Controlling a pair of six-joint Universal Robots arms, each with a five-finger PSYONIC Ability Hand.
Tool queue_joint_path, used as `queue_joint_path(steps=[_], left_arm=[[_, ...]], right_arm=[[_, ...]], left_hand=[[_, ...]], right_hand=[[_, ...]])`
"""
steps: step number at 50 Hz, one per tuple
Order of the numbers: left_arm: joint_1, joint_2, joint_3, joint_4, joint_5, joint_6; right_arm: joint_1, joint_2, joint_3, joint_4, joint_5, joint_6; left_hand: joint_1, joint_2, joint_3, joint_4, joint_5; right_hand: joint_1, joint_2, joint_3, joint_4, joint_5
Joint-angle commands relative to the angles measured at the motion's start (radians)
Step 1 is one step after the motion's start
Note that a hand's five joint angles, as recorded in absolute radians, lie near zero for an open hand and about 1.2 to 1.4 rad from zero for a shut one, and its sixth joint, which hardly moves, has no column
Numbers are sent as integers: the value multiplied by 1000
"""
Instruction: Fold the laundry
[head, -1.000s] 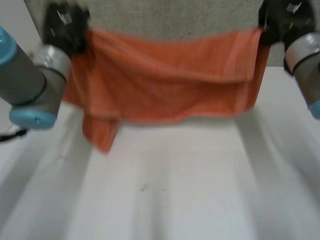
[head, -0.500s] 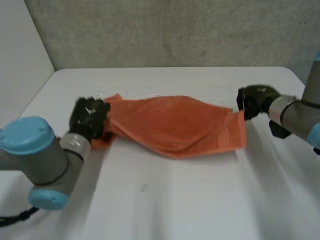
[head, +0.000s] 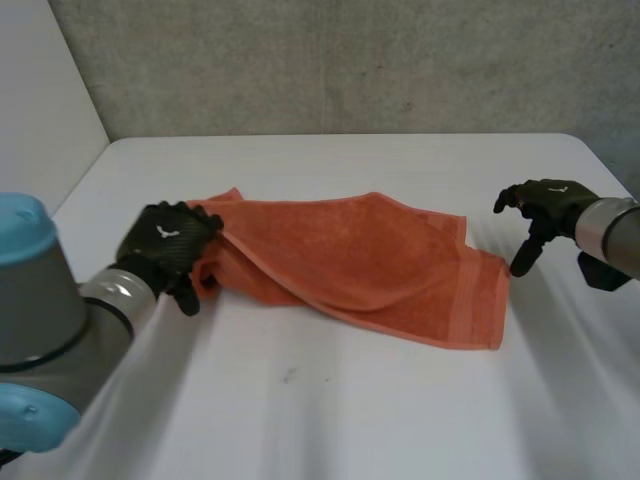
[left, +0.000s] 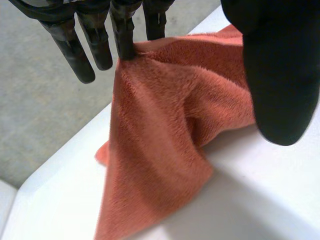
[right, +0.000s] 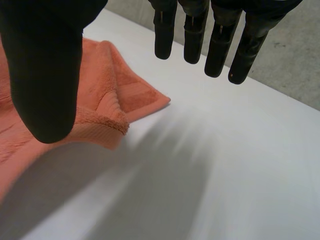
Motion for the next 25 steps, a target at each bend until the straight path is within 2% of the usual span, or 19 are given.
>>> queue_joint_path(steps=[1,3,4,7,8,11,17,21,22,25], left_arm=[[128,80,2,-57,73,-5],[143,87,4,-58,88,-7],[213,104,7,-63,157,-25],[246,106,11,-66,196,-48],[286,103,19,-72,249,-103],[323,92,30,-81,303,-171],[392,21,50,-103,443,-303],[392,-22,59,-106,463,-304],[392,-28,59,-109,463,-304],[393,-29,62,-111,461,-304]], right_arm=[[-52,-131,79,101,-19,-123],[-50,-183,116,101,-21,-138],[-50,-202,128,98,-22,-138],[-50,-240,173,92,-40,-140],[-49,-248,188,87,-51,-140],[-46,-276,260,57,-97,-135],[-43,-313,343,-8,-110,-131],[-38,-313,386,-52,-108,-129],[-31,-311,400,-64,-108,-129],[-12,-311,412,-78,-108,-123]], left_hand=[[-51,-55,-49,-43,-36],[-48,-52,-46,-40,-33],[-43,-46,-40,-34,-27],[-40,-43,-37,-31,-24],[-34,-37,-31,-25,-18],[7,4,10,16,22],[324,320,326,332,339],[626,623,629,635,642],[775,771,778,784,790],[856,852,858,864,871]], right_hand=[[-10,-69,-45,-36,-25],[-7,-66,-42,-33,-22],[-7,-66,-42,-33,-22],[-7,-66,-42,-33,-22],[-7,-66,-42,-33,-22],[-7,-66,-42,-33,-22],[-7,-66,-42,-33,-22],[-7,-66,-42,-33,-22],[-7,-66,-42,-33,-22],[-7,-66,-42,-33,-22]])
